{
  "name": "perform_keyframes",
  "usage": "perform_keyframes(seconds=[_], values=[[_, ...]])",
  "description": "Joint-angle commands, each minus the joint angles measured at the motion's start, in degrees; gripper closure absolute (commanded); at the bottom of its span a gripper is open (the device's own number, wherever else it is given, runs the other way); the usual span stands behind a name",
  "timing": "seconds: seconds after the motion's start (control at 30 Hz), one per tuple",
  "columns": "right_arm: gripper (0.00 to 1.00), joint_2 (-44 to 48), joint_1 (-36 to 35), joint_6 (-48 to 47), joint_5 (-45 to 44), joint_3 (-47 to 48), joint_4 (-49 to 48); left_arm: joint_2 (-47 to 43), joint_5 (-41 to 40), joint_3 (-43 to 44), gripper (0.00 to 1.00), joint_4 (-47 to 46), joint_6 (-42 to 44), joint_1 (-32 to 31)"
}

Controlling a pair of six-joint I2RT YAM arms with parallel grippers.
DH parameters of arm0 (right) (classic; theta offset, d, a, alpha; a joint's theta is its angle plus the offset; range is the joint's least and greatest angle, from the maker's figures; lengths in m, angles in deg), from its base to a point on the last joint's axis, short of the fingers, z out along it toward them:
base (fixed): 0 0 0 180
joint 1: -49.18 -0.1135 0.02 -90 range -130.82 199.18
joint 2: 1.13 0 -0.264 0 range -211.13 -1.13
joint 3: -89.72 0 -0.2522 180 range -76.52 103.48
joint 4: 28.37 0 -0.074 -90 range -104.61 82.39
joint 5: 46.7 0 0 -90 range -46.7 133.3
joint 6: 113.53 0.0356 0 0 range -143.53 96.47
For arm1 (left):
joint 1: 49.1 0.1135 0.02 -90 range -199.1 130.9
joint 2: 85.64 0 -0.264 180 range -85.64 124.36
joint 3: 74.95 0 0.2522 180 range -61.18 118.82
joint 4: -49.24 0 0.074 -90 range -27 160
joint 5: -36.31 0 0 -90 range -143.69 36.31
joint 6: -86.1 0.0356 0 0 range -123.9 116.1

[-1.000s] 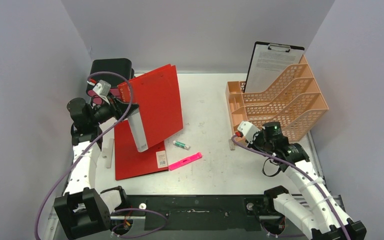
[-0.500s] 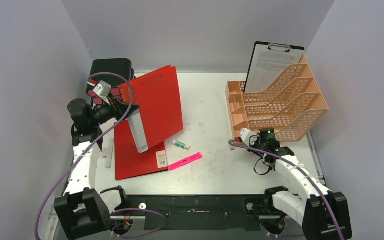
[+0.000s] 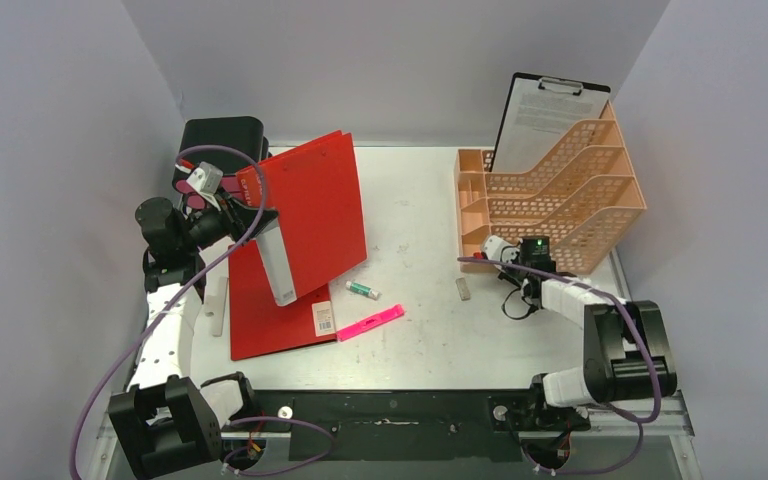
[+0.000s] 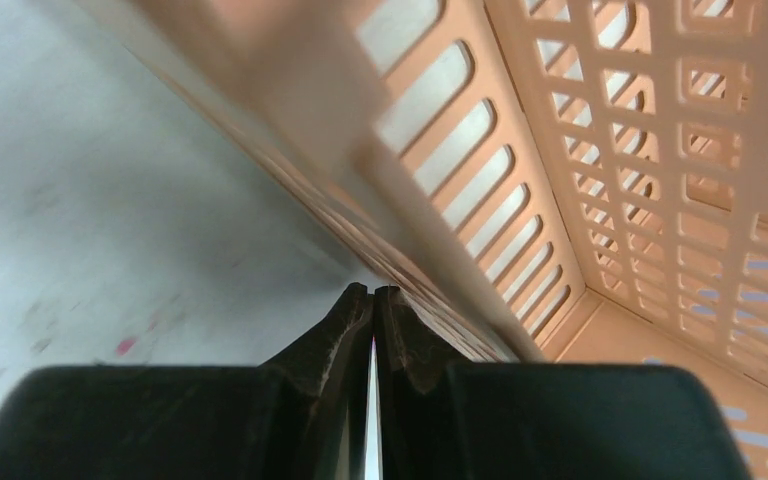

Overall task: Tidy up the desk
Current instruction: Move the storage box to the center of the board.

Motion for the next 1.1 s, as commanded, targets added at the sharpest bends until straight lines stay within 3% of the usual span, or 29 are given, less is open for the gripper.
perform_keyframes(seconds=[0.0, 0.27, 0.77, 0.9, 1.0, 1.03, 1.07], values=[[0.95, -6.5, 1.9, 0.6, -0.9, 6.7, -9.5, -0.2, 0.8, 0.5, 1.0, -4.7, 0.2, 0.5], [0.95, -16.9, 8.0, 2.3, -3.5, 14.5, -11.9, 0.0, 0.8, 0.4, 1.0, -4.6, 0.3, 0.5], [0.95, -22.2, 12.9, 1.9, -4.6, 24.4, -10.1, 0.6, 1.0, 0.7, 1.0, -4.9, -0.1, 0.4], [0.95, -18.7, 13.5, 0.9, 0.4, 26.1, -1.5, 0.0, 1.2, 1.0, 1.0, -5.0, 0.0, 0.2], [0.93, -12.2, 13.5, -1.0, 11.7, 29.0, 14.5, 0.2, 1.1, 2.9, 1.0, -3.9, 1.1, -1.2], [0.89, -9.5, 13.4, -1.8, 15.6, 30.6, 20.9, 0.4, 1.1, 4.0, 1.0, -2.7, 2.3, -2.2], [0.76, -6.9, 12.9, -2.9, 19.6, 32.4, 26.3, 0.6, 1.0, 5.5, 1.0, -0.7, 3.9, -3.6]])
